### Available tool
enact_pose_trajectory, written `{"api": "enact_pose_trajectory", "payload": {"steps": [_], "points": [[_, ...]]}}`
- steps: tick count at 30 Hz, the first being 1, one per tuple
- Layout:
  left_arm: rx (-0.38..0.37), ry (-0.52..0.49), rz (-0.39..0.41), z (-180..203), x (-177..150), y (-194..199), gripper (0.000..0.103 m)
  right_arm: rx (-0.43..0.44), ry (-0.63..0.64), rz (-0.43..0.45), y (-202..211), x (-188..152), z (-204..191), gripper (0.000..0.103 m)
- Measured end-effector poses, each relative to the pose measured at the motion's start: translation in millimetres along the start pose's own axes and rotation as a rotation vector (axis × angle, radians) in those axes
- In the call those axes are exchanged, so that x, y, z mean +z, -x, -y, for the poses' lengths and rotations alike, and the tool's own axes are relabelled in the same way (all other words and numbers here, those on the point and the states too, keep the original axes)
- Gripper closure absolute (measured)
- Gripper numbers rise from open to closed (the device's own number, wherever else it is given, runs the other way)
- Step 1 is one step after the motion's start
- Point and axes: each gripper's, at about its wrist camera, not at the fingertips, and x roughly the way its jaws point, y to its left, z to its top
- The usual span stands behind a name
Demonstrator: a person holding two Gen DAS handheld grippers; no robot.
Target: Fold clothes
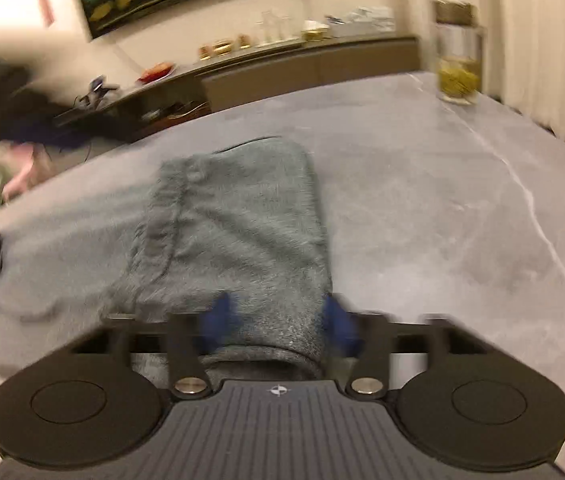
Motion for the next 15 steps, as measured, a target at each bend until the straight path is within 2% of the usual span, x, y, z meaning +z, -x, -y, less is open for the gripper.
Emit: {"api": "enact_pose_trajectory", "payload": {"steps": [1,6,7,8,9,11,13,15], "points": [[-0.004,-0.009,-0.029,7.0,4.8,-15.0,0.031,-0.002,0.035,0.018,2.3,-0.9,-4.2,0.086],[-0.004,-0.126,-0.149,35.1,11.9,-71.2,0.032,0.003,0.239,0.137,18.5,-6.0,-32.0,0.090],[0.008,-0.157,-0.178,37.3,9.5,-78.7,0.039,0.003,0.255,0.143,18.7,-7.3,-34.6,0.092],[0.019,-0.189,-0.207,39.5,7.1,-86.2,0.076,0.003,0.265,0.143,17.3,-8.4,-36.0,0.092],[0.041,-0.200,-0.235,37.0,5.8,-90.7,0.093,0.004,0.275,0.144,16.0,-9.6,-37.3,0.092],[0.014,-0.167,-0.219,19.7,4.9,-83.5,0.097,0.021,0.264,0.145,15.6,-9.2,-35.5,0.092],[-0.031,-0.087,-0.159,-9.7,5.8,-58.1,0.097,0.057,0.225,0.156,20.0,-4.9,-30.4,0.089],[-0.076,0.012,-0.076,-47.6,5.0,-19.5,0.098,0.152,0.159,0.185,31.3,1.5,-26.3,0.086]]}}
